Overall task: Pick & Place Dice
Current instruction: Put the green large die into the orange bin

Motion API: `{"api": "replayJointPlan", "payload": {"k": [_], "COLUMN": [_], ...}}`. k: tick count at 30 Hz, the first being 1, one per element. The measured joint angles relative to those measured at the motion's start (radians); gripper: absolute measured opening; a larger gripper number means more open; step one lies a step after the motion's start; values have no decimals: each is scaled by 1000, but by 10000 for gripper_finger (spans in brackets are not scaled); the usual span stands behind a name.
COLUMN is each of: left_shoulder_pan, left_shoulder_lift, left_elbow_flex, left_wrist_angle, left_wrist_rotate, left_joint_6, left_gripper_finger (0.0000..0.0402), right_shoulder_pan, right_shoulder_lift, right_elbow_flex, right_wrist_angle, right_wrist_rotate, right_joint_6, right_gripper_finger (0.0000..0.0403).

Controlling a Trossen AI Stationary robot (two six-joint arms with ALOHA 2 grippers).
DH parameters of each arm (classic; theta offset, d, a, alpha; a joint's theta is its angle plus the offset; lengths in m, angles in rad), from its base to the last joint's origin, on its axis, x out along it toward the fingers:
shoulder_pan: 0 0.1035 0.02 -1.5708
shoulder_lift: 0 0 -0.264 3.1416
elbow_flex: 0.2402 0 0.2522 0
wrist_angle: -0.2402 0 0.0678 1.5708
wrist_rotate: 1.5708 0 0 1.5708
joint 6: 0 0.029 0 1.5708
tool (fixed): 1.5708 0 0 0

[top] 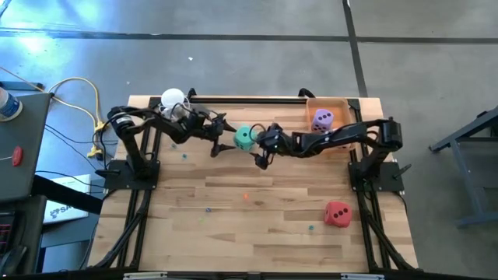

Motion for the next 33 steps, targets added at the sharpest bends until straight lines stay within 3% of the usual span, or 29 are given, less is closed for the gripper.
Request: {"api": "replayJointPlan", "payload": {"k": [3,8,23,30,33], "left_shoulder_pan": [-19,-35,-36,-35,-36], "left_shoulder_lift": [0,1,1,1,1], "left_elbow_flex": [0,0,0,0,0], "left_wrist_angle": [-3,-7,-12,-12,-12], "left_wrist_rotate": [0,-4,-7,-8,-56], "left_joint_6": [-1,-16,-19,-19,-15], "left_gripper_finger": [353,353,353,353,353], "right_shoulder_pan": [1,1,1,17,40], "right_shoulder_lift": [50,111,115,115,115], "right_elbow_flex": [0,0,0,0,0], "right_wrist_angle": [26,44,17,8,7], "right_wrist_rotate": [11,119,311,314,315], "right_joint_6": [16,17,-8,-81,-138], "right_gripper_finger": [398,398,398,398,398]}}
